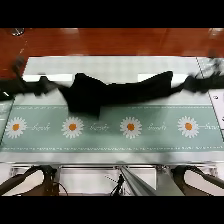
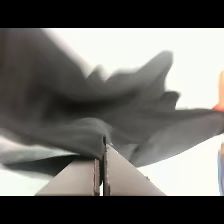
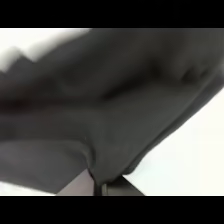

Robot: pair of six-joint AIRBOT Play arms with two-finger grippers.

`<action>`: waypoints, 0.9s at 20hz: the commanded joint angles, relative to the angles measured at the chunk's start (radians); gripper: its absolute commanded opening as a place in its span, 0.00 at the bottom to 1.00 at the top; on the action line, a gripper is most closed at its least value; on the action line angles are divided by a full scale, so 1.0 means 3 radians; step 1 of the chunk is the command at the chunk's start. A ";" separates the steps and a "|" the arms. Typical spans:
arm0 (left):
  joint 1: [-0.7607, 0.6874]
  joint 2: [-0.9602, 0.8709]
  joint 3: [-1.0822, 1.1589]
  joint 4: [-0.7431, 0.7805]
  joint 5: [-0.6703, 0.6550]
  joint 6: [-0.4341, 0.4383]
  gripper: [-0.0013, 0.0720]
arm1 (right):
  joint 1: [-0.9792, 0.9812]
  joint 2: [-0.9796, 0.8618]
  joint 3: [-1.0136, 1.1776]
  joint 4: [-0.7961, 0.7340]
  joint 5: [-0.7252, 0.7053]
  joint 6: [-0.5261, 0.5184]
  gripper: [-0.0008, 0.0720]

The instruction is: Fold the shirts.

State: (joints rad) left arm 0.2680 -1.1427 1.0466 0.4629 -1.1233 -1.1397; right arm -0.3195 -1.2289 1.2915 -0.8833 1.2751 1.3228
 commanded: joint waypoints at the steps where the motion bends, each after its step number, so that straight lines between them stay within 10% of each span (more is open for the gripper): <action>1: 0.0025 0.0403 0.1047 -0.0235 0.0490 0.0006 0.04 | 0.0018 0.0217 0.1462 -0.0104 0.0220 0.0345 0.05; 6: 0.0219 0.0886 0.2242 0.1082 0.0156 -0.0731 0.04 | 0.0018 0.0956 0.2228 -0.0678 0.0771 0.0421 0.05; 18: -0.0313 0.2548 0.2389 0.3237 -0.0365 -0.1082 0.04 | 0.0018 0.2295 0.2223 -0.1016 0.1205 0.0661 0.05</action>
State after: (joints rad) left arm 0.2554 -0.4599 1.7596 1.2652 -1.1744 -1.4235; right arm -0.3145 -0.5854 1.9564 -1.1736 1.5894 1.5047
